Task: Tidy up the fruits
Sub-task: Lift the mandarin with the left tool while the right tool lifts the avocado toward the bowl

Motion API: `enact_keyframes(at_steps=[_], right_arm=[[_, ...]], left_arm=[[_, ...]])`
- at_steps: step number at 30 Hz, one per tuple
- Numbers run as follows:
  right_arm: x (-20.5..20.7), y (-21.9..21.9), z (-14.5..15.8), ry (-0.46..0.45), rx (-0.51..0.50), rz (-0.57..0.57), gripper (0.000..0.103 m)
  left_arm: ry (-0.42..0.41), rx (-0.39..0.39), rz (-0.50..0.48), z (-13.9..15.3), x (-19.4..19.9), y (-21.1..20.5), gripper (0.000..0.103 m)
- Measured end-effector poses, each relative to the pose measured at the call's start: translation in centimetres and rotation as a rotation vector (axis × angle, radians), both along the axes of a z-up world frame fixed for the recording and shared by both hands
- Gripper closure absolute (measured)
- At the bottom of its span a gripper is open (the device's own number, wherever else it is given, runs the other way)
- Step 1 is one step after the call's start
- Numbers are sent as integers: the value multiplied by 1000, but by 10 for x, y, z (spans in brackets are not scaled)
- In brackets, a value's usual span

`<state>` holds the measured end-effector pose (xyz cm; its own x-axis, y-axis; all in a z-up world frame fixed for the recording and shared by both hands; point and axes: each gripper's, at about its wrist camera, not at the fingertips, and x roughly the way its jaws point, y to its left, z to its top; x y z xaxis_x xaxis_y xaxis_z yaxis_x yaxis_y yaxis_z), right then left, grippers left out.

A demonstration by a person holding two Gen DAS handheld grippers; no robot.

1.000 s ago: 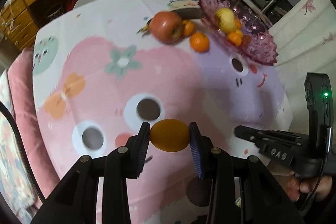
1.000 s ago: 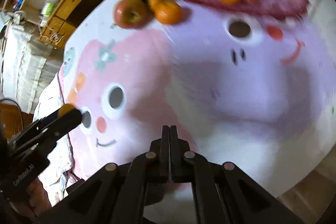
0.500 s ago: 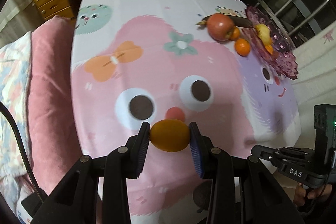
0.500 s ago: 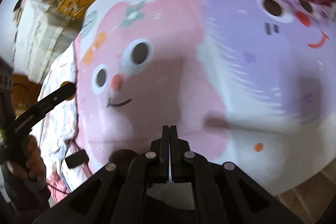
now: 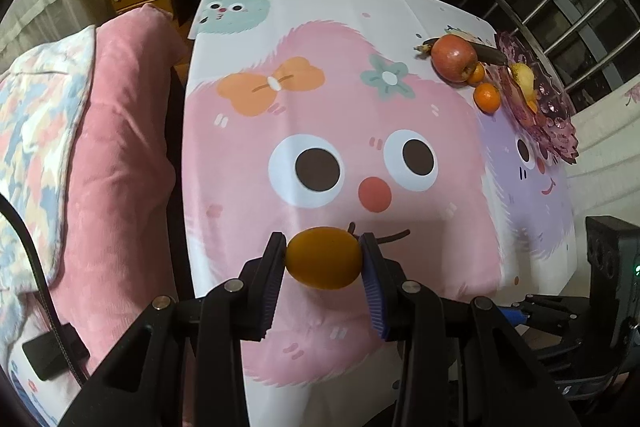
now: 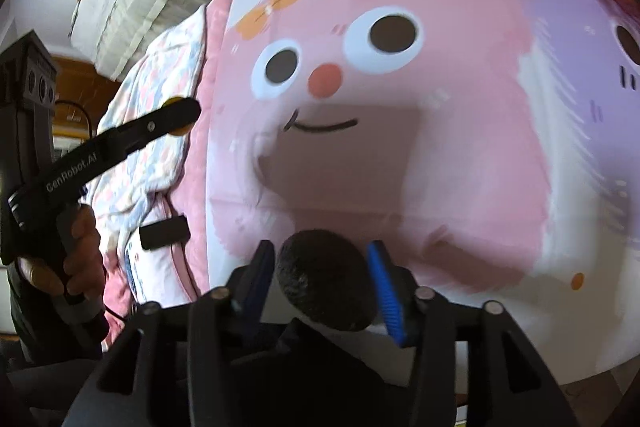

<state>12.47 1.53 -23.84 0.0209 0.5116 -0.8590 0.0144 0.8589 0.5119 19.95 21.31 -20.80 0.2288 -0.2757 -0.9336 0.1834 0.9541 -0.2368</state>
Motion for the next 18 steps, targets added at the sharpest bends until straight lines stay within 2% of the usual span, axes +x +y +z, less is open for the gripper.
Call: enact_keyframes(at_steps=[3, 5, 10, 18], right_arm=[[-3, 14, -6, 29, -28, 69, 51], [-5, 21, -9, 38, -64, 103, 44], [-6, 36, -17, 60, -167, 177, 42], [-5, 54, -32, 113, -254, 253, 41]], left_arm=[[3, -17, 20, 0, -6, 6, 67], [5, -23, 29, 0, -10, 9, 67], [20, -19, 41, 3, -16, 13, 67], [42, -14, 48, 11, -18, 16, 67]])
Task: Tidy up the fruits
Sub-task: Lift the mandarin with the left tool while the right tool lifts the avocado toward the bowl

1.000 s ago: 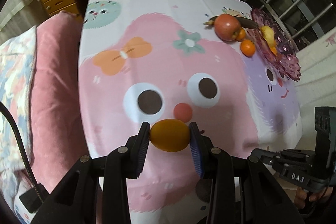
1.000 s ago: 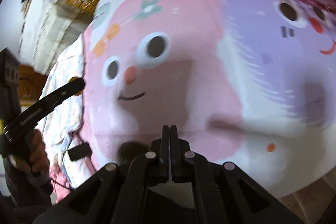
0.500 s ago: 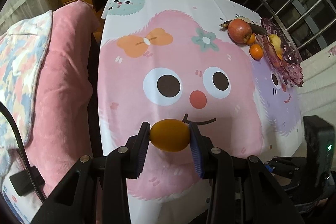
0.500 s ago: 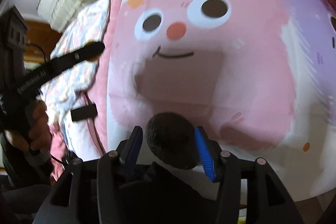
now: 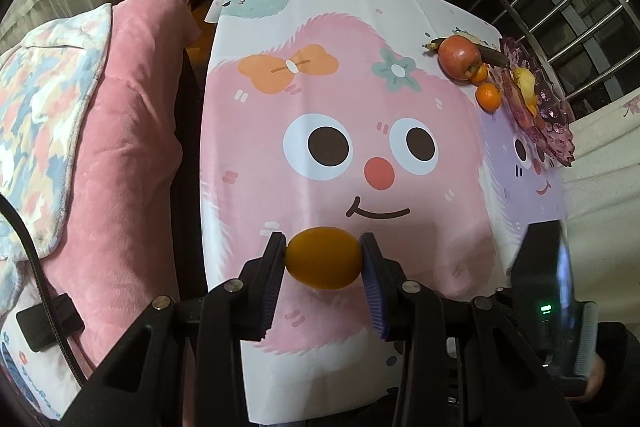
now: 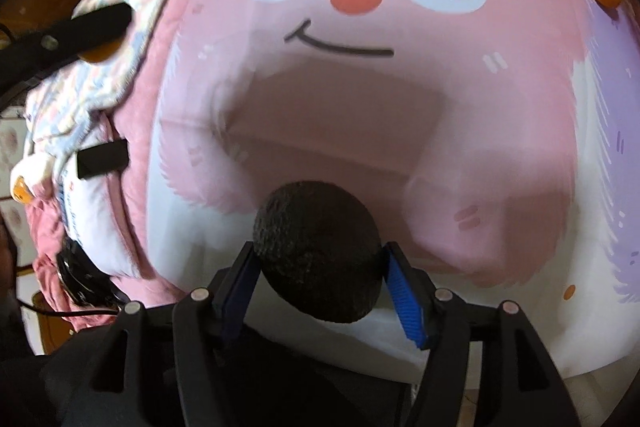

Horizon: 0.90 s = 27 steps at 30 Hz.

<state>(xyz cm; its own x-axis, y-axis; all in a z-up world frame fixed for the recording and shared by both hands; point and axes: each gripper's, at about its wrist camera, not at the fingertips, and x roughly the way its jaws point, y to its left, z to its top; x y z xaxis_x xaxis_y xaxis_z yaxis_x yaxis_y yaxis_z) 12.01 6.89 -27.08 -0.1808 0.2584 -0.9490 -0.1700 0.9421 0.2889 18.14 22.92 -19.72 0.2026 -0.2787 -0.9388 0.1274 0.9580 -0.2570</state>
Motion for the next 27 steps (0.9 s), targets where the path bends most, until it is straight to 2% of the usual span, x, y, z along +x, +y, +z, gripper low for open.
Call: enact_keyframes(at_steps=[9, 16, 20, 27], right_arm=[[0, -10, -4, 45, 19, -7, 44], [5, -43, 0, 70, 54, -61, 44], [12, -72, 13, 46, 83, -78, 44], [30, -127, 51, -30, 110, -38, 44]], left_arm=[[5, -3, -27, 16, 8, -15, 67], [-15, -4, -39, 29, 19, -44, 67], [-32, 10, -7, 36, 25, -66, 67], [-68, 13, 60, 53, 30, -118, 67]])
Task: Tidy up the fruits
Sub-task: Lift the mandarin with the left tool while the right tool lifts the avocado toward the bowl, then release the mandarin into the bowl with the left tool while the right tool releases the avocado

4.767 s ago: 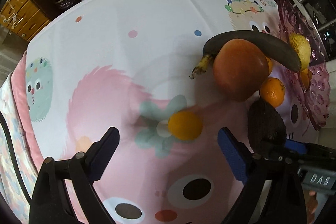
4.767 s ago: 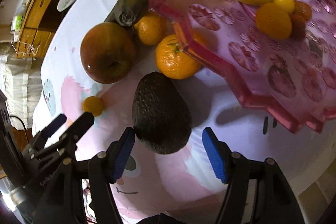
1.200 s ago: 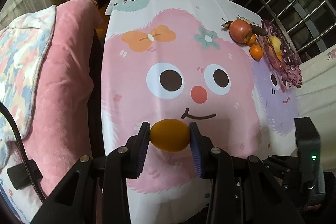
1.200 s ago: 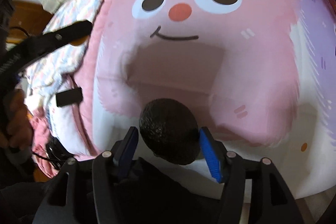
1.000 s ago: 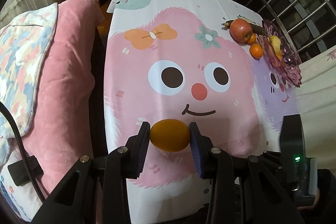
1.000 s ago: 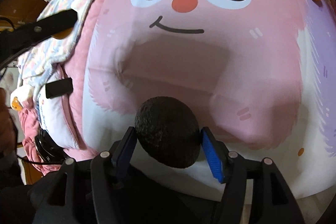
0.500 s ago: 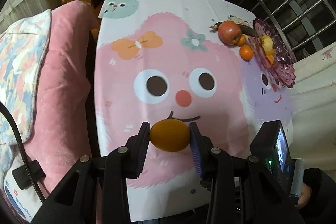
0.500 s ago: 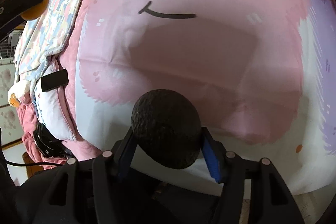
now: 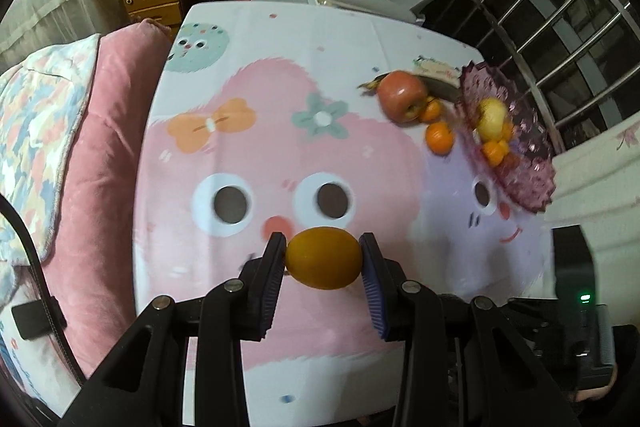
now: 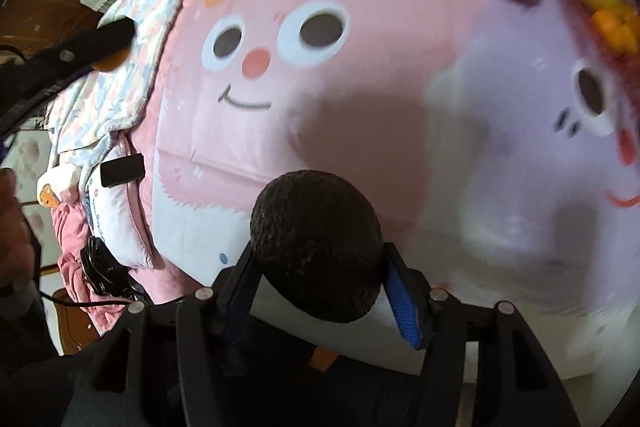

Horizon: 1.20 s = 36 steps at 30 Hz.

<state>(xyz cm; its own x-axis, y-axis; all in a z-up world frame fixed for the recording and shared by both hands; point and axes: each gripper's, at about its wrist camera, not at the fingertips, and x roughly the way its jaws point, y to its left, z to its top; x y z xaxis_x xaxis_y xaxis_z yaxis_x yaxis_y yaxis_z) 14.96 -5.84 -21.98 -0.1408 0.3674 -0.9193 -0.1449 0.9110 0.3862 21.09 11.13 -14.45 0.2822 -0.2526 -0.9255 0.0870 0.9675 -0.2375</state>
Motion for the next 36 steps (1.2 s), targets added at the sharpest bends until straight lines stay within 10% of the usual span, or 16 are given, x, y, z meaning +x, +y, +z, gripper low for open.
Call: enact_keyframes(at_steps=[15, 36], right_arm=[[44, -132, 73, -199, 8, 46, 44], [115, -268, 46, -208, -82, -119, 44]], left_arm=[[-92, -77, 39, 26, 15, -141, 67], [-32, -109, -13, -21, 47, -260, 67]])
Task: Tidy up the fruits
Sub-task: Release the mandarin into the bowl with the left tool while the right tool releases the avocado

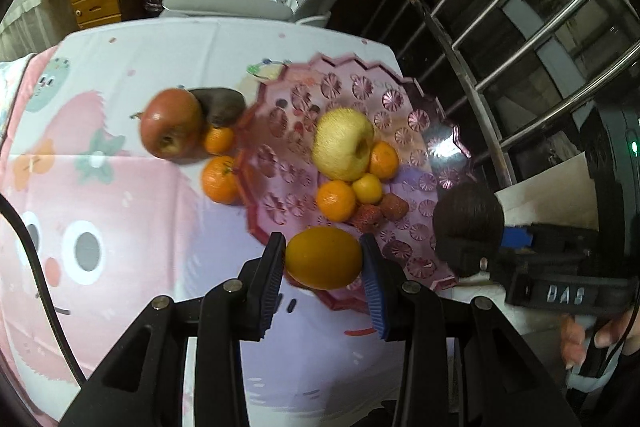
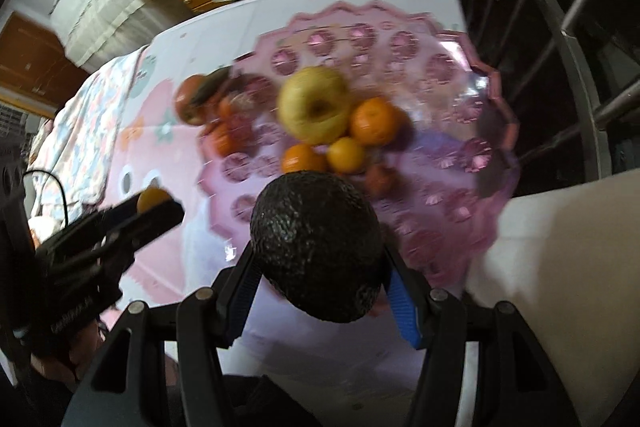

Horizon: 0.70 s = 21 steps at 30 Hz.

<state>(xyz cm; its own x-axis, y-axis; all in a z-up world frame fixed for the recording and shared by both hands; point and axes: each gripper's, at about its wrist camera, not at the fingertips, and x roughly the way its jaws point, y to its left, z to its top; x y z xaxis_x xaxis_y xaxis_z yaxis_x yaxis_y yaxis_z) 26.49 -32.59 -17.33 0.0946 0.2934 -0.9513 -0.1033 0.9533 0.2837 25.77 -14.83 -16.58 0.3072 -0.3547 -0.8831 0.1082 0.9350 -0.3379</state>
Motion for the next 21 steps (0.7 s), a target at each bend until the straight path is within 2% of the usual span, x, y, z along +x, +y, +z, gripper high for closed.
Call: enact_keyframes(at_steps=[8, 10, 14, 15, 18, 21], right_arm=[[22, -30, -25, 9, -76, -66, 44], [24, -33, -26, -4, -89, -69, 53], [27, -33, -18, -49, -114, -60, 54], [26, -33, -18, -47, -115, -58, 54], [24, -31, -19, -36, -101, -61, 54], [21, -29, -17, -34, -89, -61, 54]], left_arm=[[35, 7, -45, -24, 8, -33, 67], [39, 10, -52, -28, 10, -37, 67], [45, 22, -61, -32, 13, -44, 67], [45, 22, -60, -32, 14, -45, 65], [36, 11, -57, -28, 13, -45, 50], [32, 19, -63, -23, 10, -43, 46]])
